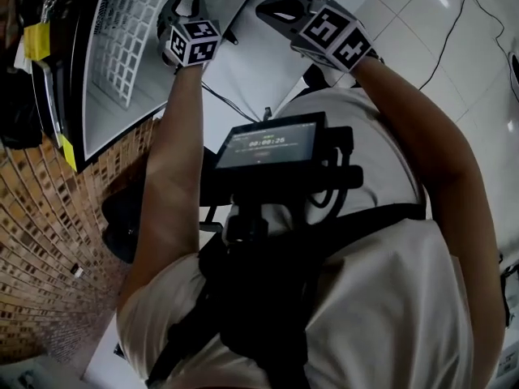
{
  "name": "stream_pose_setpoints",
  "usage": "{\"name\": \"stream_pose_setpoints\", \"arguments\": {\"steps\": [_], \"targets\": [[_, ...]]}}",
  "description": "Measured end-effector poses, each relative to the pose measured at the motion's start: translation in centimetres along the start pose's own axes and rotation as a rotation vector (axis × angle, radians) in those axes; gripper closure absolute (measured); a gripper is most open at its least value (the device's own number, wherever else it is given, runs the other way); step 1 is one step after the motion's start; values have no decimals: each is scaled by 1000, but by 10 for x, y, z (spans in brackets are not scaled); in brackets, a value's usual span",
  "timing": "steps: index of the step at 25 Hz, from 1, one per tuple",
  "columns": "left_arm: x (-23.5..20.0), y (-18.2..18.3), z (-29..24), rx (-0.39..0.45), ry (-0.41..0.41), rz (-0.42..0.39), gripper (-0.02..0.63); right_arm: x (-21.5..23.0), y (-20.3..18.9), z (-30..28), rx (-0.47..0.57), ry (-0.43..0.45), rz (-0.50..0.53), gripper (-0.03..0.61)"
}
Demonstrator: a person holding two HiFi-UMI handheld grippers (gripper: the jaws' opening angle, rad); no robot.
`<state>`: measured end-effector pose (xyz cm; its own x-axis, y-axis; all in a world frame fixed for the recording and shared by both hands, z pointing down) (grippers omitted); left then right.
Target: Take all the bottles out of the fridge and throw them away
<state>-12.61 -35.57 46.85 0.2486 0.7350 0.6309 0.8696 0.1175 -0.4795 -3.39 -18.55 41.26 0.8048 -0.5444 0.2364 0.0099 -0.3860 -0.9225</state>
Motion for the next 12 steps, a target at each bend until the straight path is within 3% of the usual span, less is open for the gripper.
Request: {"name": "stream_pose_setpoints", "arguments": {"steps": [5,12], "targets": [[-23,-1,-24,-18,109,-104,400,-9,-13,-19,-59,-4,16,575],[-36,-3,-52,-39,158,-250,329,-13,-18,-47,-105,-15,45,575]]}}
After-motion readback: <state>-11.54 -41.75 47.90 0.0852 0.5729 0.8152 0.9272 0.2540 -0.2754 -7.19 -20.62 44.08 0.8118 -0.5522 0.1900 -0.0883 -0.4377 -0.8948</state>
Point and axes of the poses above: the fingertips, and each gripper's own axes: z backward along the fingers, x to its right, y out of its top, the point moved 3 cm from there along z, backward along the fingers, and after that the axes turned 1 degree about z, right-handed, at the moved point
